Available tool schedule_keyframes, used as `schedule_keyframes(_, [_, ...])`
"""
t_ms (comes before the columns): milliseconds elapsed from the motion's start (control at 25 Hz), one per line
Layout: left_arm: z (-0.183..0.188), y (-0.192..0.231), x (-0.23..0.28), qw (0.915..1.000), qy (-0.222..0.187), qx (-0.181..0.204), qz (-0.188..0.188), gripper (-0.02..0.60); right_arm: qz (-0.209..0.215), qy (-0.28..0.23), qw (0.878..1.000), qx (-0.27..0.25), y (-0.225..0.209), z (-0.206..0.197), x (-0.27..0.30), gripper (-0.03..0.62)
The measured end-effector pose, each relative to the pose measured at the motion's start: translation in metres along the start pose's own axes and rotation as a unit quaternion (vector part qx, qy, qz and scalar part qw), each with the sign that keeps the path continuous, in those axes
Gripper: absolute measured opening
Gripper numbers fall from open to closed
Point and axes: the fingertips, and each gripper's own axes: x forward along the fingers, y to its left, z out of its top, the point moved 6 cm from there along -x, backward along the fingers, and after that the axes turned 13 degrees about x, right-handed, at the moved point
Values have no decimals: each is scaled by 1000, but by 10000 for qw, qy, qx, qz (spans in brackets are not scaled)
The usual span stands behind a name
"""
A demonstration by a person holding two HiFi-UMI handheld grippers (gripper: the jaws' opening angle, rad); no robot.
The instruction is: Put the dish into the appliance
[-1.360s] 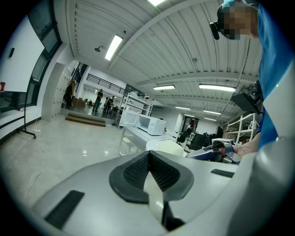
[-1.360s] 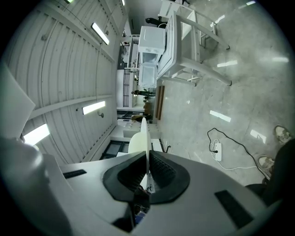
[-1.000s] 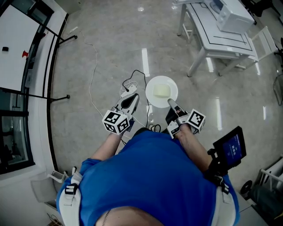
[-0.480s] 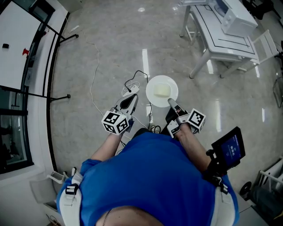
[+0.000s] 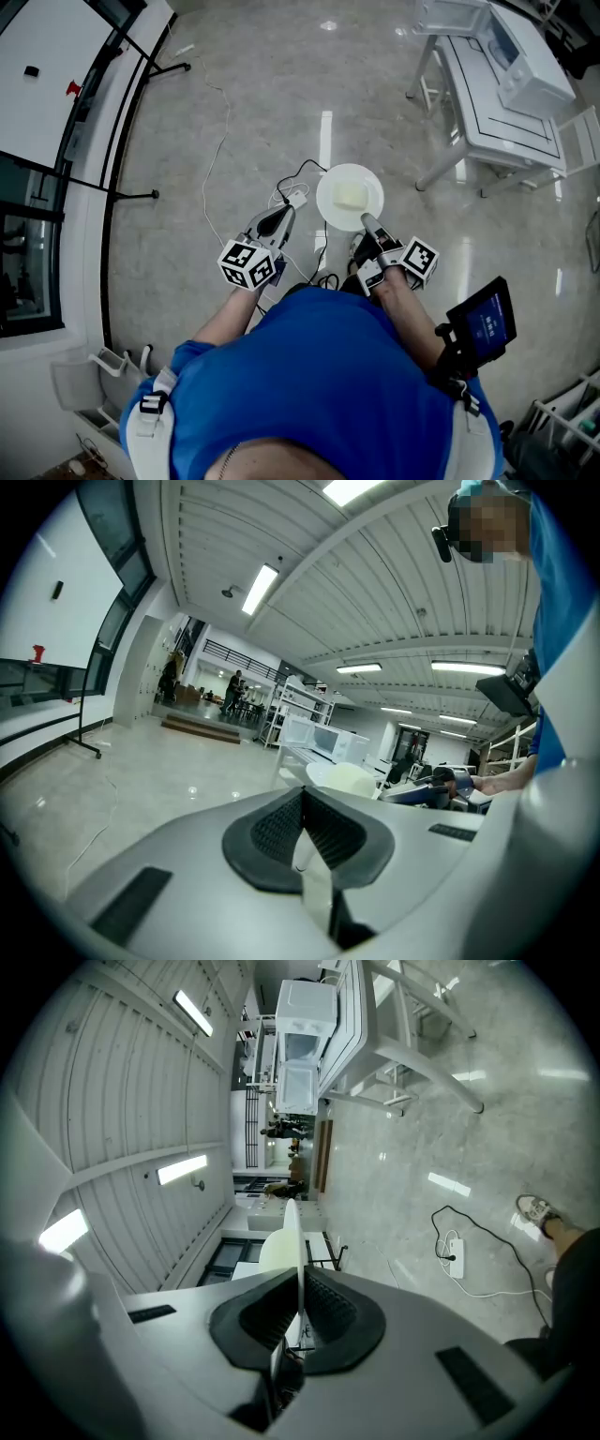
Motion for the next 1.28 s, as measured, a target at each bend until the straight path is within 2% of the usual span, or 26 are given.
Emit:
schedule_keyframes(80, [5,8,8,10000,-2,-29,78,6,-2,80,10000,-17,7,7,13,10])
schedule_keyframes(400, [41,44,93,9993,-89,29,367,6,-7,385,9992,-68,40,84,77,9])
schedule_keyframes(840, [65,56,178,9976,-77,3,687,6,-69,674,9977,-67,61,171,122,9])
schedule_keyframes(1280, [83,71,226,9980,47,78,629,6,-116,436,9989,123,69,211,145,9])
